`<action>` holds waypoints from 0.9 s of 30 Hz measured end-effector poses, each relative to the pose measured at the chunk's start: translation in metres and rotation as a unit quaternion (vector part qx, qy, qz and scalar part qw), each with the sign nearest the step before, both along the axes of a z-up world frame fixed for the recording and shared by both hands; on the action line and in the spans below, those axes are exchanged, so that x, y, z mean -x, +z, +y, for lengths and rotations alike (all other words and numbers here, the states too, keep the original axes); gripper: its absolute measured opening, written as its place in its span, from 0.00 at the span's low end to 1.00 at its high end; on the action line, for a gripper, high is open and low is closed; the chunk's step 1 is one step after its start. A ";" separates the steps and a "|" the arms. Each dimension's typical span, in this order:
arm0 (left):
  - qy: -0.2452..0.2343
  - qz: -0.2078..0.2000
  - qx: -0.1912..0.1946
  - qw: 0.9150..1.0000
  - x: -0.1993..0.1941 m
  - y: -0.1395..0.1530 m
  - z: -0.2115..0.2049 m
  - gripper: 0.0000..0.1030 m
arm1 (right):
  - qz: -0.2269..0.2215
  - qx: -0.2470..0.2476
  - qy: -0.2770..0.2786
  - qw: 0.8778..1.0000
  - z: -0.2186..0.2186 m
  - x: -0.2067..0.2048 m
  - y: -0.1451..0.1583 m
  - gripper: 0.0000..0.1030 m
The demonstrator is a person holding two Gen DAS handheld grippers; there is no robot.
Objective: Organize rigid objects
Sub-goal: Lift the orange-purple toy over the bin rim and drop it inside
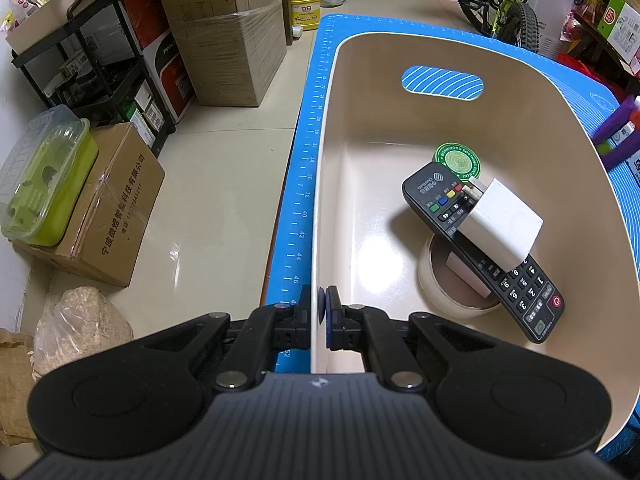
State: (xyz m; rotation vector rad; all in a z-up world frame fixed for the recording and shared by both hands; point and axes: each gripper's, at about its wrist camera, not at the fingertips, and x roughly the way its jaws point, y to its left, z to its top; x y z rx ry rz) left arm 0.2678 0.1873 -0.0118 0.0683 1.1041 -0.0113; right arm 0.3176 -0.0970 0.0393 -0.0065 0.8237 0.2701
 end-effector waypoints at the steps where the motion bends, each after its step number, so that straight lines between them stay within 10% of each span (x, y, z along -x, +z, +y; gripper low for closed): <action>1: 0.000 0.000 0.000 1.000 0.000 0.000 0.000 0.07 | -0.008 0.000 0.000 1.000 0.002 0.000 0.005 0.30; 14: 0.002 0.000 0.001 1.000 0.000 -0.001 -0.002 0.07 | -0.088 -0.026 0.055 0.994 0.048 -0.008 0.065 0.30; 27: 0.001 -0.001 0.002 1.000 -0.001 -0.001 -0.002 0.07 | -0.038 0.040 0.111 0.992 0.125 -0.045 0.019 0.30</action>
